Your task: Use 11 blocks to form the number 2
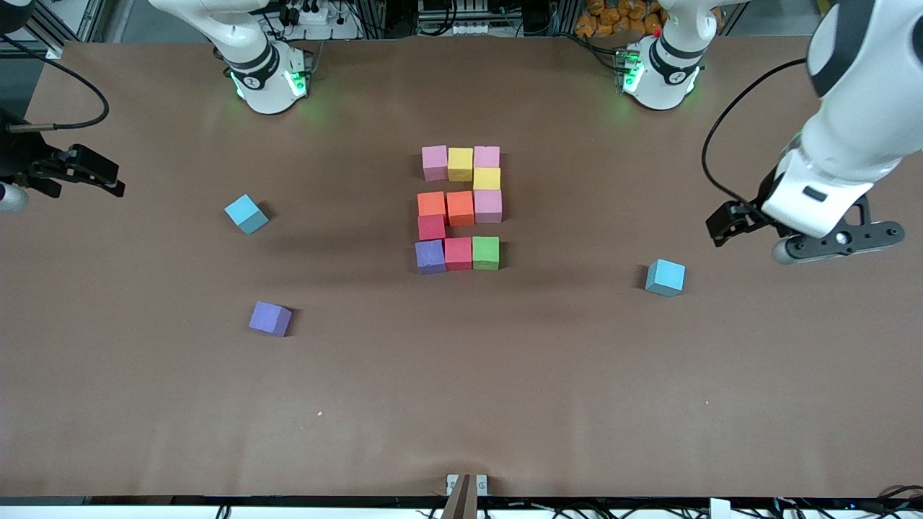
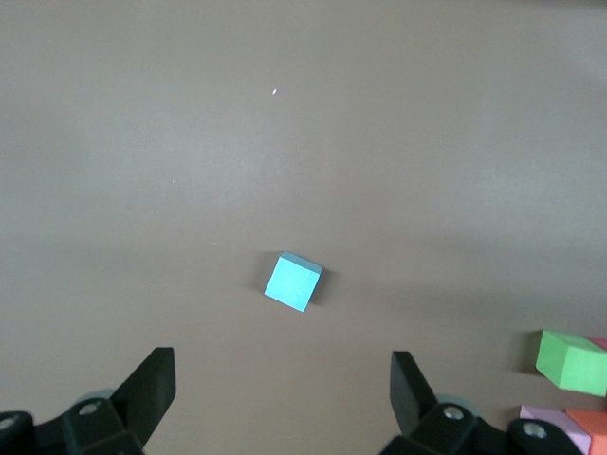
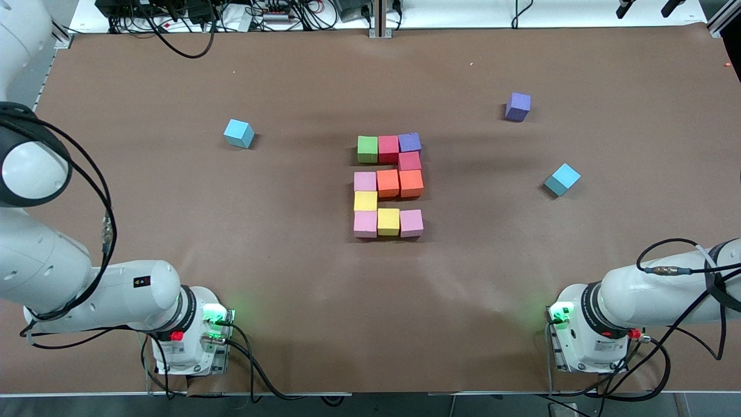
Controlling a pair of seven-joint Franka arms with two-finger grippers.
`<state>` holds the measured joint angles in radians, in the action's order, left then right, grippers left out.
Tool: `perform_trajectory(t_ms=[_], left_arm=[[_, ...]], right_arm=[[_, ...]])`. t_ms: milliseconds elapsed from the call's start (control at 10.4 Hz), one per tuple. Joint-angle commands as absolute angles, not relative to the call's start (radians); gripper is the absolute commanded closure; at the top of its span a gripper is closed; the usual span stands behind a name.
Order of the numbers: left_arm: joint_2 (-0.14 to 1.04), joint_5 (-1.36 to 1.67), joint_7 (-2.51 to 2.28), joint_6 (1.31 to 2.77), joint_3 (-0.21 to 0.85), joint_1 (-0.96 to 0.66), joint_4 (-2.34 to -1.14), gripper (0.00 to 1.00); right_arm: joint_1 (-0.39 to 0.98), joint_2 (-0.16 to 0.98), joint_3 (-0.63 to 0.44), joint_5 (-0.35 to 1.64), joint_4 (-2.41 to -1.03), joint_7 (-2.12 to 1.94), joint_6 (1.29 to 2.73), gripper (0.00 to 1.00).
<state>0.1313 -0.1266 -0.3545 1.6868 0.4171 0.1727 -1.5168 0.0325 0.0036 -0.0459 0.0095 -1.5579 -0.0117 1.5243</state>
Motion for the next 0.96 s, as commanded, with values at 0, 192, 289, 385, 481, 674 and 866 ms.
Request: perform_trajectory(t_ms=[0,192,289,385,481,674,866], left_arm=[[0.043,-0.049,-0.217,1.677,0.237,0.074,-1.545,0.00],[0.015,-0.045,-0.163,1.646,0.154,0.023,-1.565,0.00],[0.014,-0.043,-0.170,1.640,0.153,0.015,-1.565,0.00],[0.020,-0.044,-0.163,1.640,0.152,0.014,-1.559,0.00],[0.024,-0.052,-0.163,1.640,0.152,0.012,-1.555,0.00],[0.025,-0.045,-0.150,1.640,0.152,0.012,-1.555,0.00],[0.023,-0.043,-0.149,1.640,0.150,0.012,-1.554,0.00]], right_arm=[[0.014,-0.002,-0.034,0.015,-1.560,-0.028,1.525,0.00],[0.014,-0.002,-0.035,0.015,-1.560,-0.028,1.525,0.00],[0.014,-0.002,-0.034,0.015,-1.560,-0.028,1.523,0.00],[0.014,-0.002,-0.035,0.015,-1.560,-0.028,1.523,0.00],[0.014,-0.002,-0.034,0.015,-1.560,-0.028,1.523,0.00],[0.014,-0.002,-0.034,0.015,-1.560,-0.028,1.523,0.00],[0.014,0.002,-0.034,0.015,-1.560,-0.028,1.523,0.00]])
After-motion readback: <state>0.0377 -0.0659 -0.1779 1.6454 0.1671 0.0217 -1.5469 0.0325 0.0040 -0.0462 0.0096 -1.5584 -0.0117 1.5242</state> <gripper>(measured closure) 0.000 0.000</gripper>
